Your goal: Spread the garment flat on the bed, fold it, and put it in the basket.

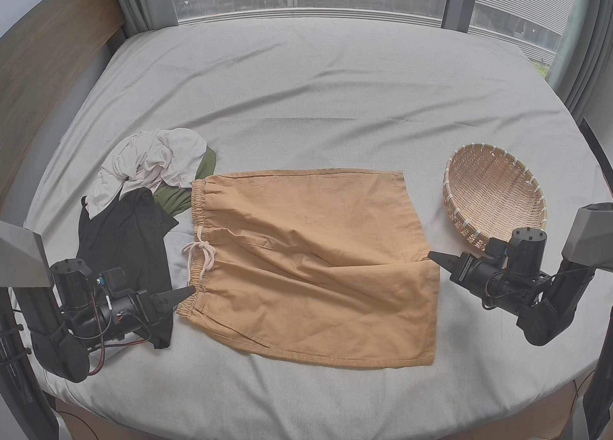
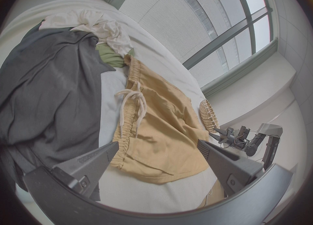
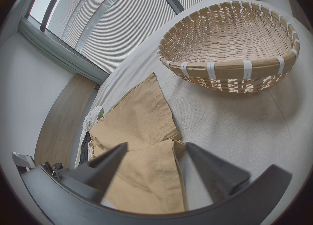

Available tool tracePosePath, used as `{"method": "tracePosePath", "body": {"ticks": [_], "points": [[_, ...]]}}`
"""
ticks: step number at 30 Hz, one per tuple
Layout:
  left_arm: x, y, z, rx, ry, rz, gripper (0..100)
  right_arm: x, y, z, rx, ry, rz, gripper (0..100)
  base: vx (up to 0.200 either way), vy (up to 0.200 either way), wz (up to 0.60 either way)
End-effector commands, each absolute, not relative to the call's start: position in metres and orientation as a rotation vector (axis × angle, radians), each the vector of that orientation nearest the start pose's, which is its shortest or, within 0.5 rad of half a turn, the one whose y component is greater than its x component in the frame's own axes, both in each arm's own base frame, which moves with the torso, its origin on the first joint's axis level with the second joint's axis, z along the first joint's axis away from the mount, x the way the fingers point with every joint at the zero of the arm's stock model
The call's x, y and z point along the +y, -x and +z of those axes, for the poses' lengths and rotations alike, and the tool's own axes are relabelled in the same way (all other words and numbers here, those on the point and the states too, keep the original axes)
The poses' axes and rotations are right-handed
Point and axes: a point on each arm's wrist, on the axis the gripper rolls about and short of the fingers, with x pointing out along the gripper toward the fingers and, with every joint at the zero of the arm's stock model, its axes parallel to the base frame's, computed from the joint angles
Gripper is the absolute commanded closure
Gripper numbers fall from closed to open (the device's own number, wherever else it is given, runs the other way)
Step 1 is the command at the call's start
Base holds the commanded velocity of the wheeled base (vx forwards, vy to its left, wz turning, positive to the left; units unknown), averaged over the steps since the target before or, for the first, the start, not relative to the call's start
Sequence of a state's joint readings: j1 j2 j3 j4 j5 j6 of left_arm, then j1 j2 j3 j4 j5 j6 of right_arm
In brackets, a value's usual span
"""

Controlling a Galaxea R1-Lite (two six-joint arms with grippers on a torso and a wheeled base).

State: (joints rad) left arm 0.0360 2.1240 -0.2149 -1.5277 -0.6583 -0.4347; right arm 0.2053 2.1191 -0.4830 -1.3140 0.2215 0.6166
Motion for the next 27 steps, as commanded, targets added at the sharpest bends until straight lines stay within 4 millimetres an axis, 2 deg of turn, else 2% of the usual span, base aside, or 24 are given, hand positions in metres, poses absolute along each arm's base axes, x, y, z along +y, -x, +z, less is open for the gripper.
{"method": "tracePosePath", "body": {"ticks": [1,5,13,27], "points": [[-0.004,-0.260,0.015,0.548,0.556,-0.497,0,0.070,-0.306,0.053,0.421,-0.603,0.312,0,0.000,0.000,0.00],[-0.003,-0.263,-0.002,0.579,0.524,-0.449,0,0.072,-0.305,0.054,0.415,-0.600,0.306,0,0.000,0.000,0.00],[-0.004,-0.269,-0.015,0.610,0.530,-0.440,0,0.078,-0.304,0.054,0.412,-0.595,0.307,0,0.000,0.000,0.00],[-0.004,-0.291,-0.020,0.570,0.524,-0.451,0,0.079,-0.302,0.053,0.422,-0.596,0.306,0,0.000,0.000,0.00]]}}
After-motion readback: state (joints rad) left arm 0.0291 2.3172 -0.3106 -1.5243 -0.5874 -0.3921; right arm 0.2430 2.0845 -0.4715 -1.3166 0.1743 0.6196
